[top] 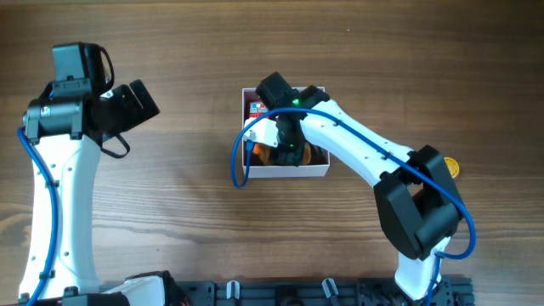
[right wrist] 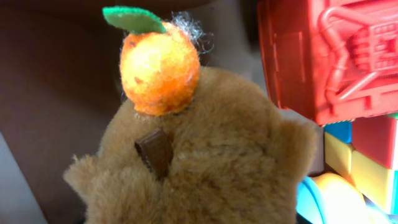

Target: Pack container

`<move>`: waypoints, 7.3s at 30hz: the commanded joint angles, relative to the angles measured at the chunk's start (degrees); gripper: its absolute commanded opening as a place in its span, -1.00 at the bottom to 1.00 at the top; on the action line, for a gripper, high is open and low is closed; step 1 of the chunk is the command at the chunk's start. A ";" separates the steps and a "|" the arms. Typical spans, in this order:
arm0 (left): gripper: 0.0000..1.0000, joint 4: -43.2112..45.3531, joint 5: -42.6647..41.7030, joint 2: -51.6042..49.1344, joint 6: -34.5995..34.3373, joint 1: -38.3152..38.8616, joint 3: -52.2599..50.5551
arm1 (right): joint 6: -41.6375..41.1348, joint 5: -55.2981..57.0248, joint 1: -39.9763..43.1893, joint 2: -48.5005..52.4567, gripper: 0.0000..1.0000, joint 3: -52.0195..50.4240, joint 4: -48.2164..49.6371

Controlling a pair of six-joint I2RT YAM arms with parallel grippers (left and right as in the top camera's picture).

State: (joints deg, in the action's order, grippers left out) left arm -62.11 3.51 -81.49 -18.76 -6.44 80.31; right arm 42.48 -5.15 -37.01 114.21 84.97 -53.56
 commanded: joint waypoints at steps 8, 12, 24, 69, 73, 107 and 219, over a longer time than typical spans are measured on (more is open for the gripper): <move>1.00 0.57 -0.68 0.17 -0.09 -0.28 0.28 | -0.66 -1.33 -0.31 -0.87 0.59 2.27 0.42; 0.99 0.61 -0.66 0.17 -0.09 -0.28 0.28 | -0.63 -1.33 -0.31 -4.50 0.83 2.43 0.28; 1.00 0.74 -0.66 0.17 -0.04 -0.28 0.28 | -41.31 23.47 6.93 -34.01 1.00 2.43 -4.72; 1.00 -0.33 -0.68 0.17 -0.07 -0.28 0.28 | -60.52 2.86 64.37 -6.71 1.00 -25.64 10.71; 1.00 -0.33 -0.68 0.17 -0.07 -0.28 0.28 | -60.50 2.47 64.37 -6.71 0.91 -25.70 10.71; 1.00 -0.31 -0.68 0.17 -0.09 -0.28 0.28 | -52.68 0.13 48.33 -21.35 -0.91 -6.93 -3.56; 1.00 5.18 0.00 55.25 7.89 11.47 -32.85 | -48.52 2.05 34.34 -113.94 1.00 -75.08 51.12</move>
State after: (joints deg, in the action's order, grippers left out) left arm -57.01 3.14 -26.39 -12.03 4.78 47.72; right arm -8.49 -0.49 -2.59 1.48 16.40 -11.20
